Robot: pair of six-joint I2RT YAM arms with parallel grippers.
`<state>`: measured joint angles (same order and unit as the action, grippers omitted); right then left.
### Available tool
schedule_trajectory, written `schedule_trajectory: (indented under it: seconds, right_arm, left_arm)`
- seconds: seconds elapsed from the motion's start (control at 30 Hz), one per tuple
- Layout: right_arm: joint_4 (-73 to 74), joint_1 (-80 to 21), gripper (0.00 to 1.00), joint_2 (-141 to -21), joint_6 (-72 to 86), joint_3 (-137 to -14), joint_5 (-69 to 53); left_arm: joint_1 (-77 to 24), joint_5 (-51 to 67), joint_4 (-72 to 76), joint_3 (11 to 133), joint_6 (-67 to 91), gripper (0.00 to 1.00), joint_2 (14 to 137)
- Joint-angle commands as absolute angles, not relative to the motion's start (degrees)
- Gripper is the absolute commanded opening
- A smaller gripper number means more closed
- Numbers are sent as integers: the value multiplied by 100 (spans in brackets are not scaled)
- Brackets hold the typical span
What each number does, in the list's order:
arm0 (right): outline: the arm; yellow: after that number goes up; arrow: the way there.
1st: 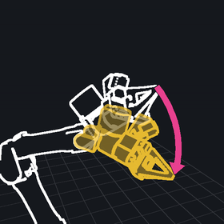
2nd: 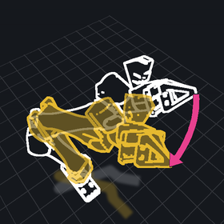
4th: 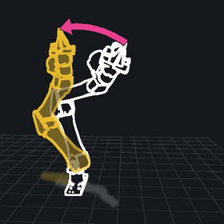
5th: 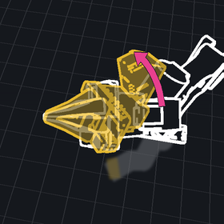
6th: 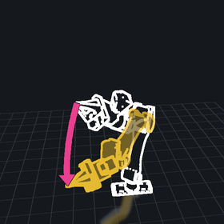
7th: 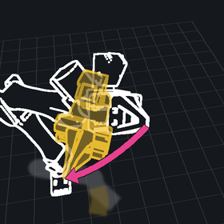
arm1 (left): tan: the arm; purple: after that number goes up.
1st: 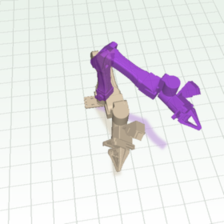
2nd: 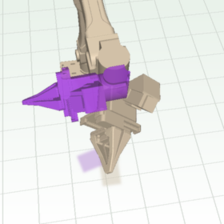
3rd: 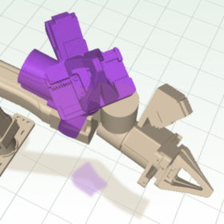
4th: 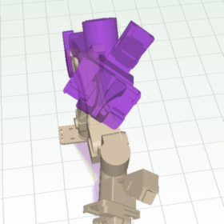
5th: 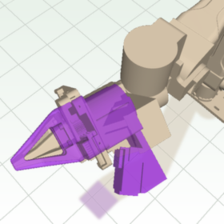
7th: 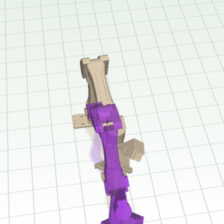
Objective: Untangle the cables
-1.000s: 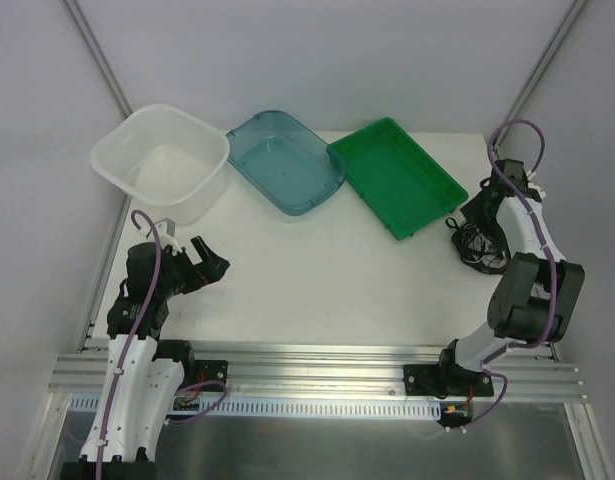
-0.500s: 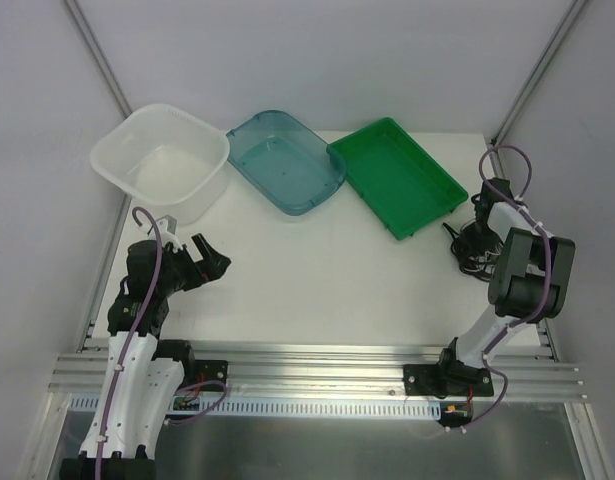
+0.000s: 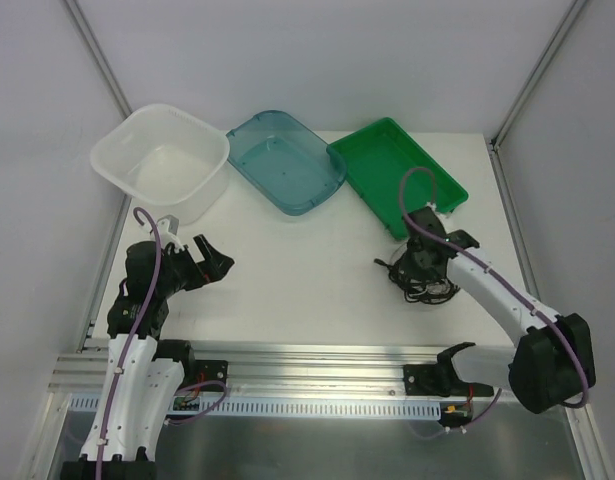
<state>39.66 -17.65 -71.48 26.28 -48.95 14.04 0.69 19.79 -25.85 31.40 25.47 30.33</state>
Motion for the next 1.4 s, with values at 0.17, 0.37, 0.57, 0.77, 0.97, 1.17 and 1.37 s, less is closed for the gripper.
schedule_trajectory:
  seconds: [0.17,0.37,0.57,0.77,0.97,1.17,1.37]
  right_arm:
    - [4114,-5350,1,-8003,963,-6283,1450]
    - [3349,-6425,8,-9463,-859,-7197,933]
    - [3551,-6416,67,-9179,-889,-6998,739]
    - [3288,-6372,81,-7938,226,-6373,1203]
    - [2427,-6241,74,-7550,2134,-5591,1784]
    - [1469,-5889,66,-8102,2883,-5194,1643]
    - [854,-5705,57,-8989,2760,-5300,1627]
  left_arm:
    - [18,2320,-2382,3103,2443,99,3058]
    - [18,2654,-2338,3067,2461,99,3225]
    - [-385,2760,-2276,2954,2785,99,3296]
    - [-1834,1540,-1820,2734,3637,99,3593]
    - [-3163,292,-1381,2997,4156,99,4701]
    - [-3805,-386,-1283,3331,4350,97,5528]
    - [-3850,-624,-994,3375,4412,92,6055]
